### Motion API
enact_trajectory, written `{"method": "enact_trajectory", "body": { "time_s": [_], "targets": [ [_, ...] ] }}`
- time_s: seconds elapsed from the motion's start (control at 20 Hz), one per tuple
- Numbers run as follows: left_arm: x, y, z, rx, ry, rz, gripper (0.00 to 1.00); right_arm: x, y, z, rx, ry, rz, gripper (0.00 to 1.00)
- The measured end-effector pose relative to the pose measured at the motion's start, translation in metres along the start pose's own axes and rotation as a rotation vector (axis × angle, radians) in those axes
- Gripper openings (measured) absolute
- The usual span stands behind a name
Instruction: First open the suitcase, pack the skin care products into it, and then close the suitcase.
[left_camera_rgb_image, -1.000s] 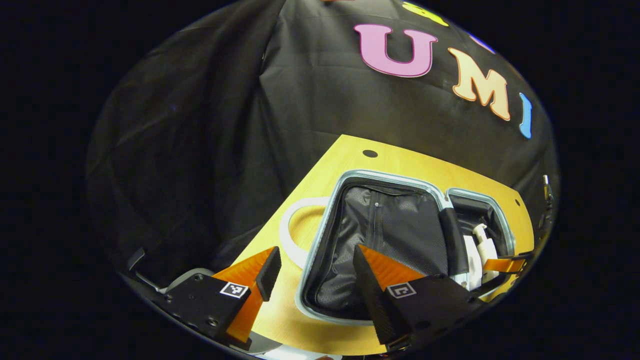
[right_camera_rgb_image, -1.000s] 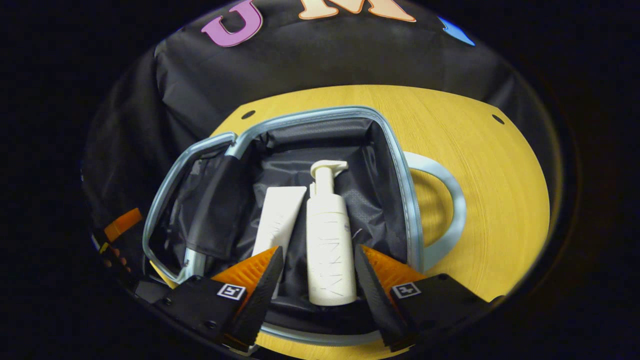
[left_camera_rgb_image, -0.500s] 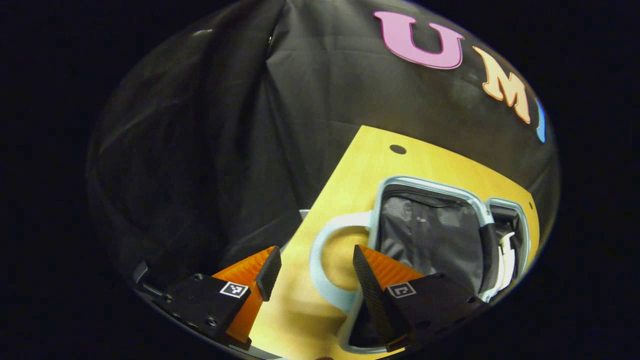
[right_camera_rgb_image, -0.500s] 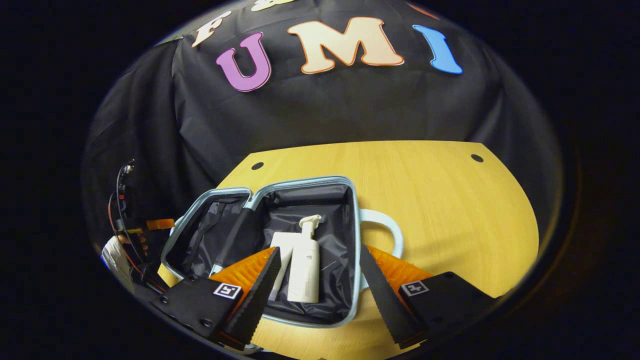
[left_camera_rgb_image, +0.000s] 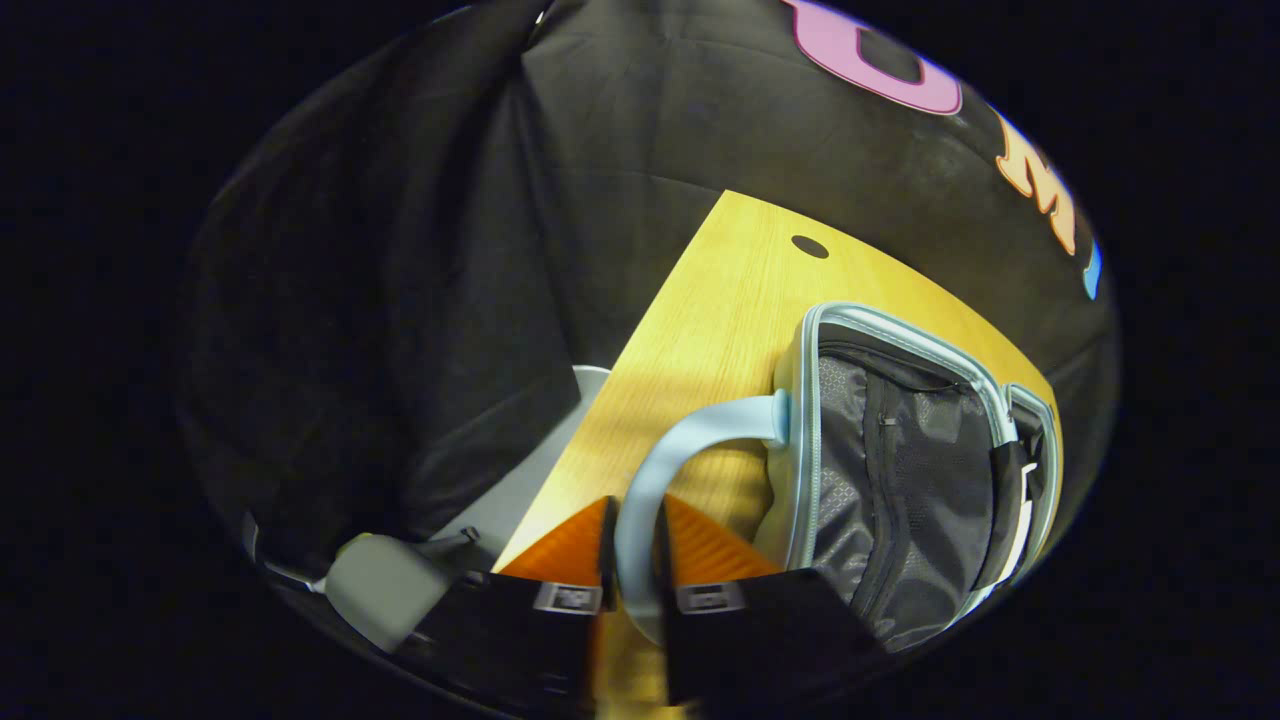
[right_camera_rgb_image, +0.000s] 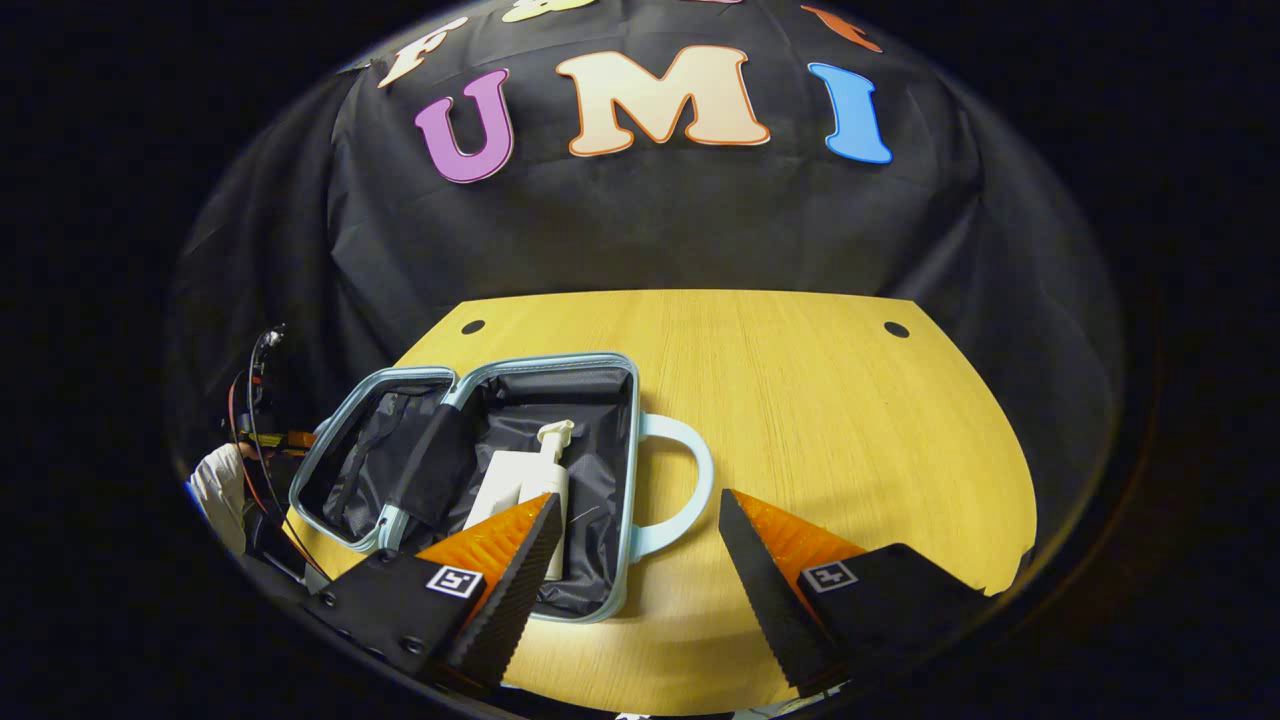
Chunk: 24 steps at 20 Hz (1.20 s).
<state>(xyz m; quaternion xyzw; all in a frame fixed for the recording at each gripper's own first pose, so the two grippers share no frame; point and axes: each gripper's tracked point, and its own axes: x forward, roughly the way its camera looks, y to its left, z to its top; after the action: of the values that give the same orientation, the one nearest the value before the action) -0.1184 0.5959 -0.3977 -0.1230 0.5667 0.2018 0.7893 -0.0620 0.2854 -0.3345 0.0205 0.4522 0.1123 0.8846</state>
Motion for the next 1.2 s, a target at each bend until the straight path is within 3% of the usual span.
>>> {"method": "enact_trajectory", "body": {
  "time_s": [0.05, 0.2, 0.35, 0.65, 1.2],
  "targets": [
    [0.0, -0.001, 0.0, 0.0, 0.007, 0.013, 0.11, -0.001, -0.004, 0.003, -0.006, -0.007, -0.007, 0.99],
    [-0.025, -0.015, 0.018, 0.021, -0.05, -0.003, 0.01, -0.007, -0.012, 0.004, -0.016, -0.026, -0.007, 0.99],
    [-0.068, -0.027, 0.047, 0.081, -0.158, 0.001, 0.0, -0.011, -0.014, 0.006, -0.03, -0.048, 0.016, 0.99],
    [-0.166, -0.076, 0.089, 0.091, -0.285, -0.071, 0.0, -0.023, -0.021, 0.008, -0.036, -0.087, 0.07, 0.99],
    [-0.27, -0.247, 0.087, 0.245, -0.414, -0.165, 0.01, -0.042, -0.098, 0.014, 0.06, -0.104, 0.092, 0.99]
  ]
}}
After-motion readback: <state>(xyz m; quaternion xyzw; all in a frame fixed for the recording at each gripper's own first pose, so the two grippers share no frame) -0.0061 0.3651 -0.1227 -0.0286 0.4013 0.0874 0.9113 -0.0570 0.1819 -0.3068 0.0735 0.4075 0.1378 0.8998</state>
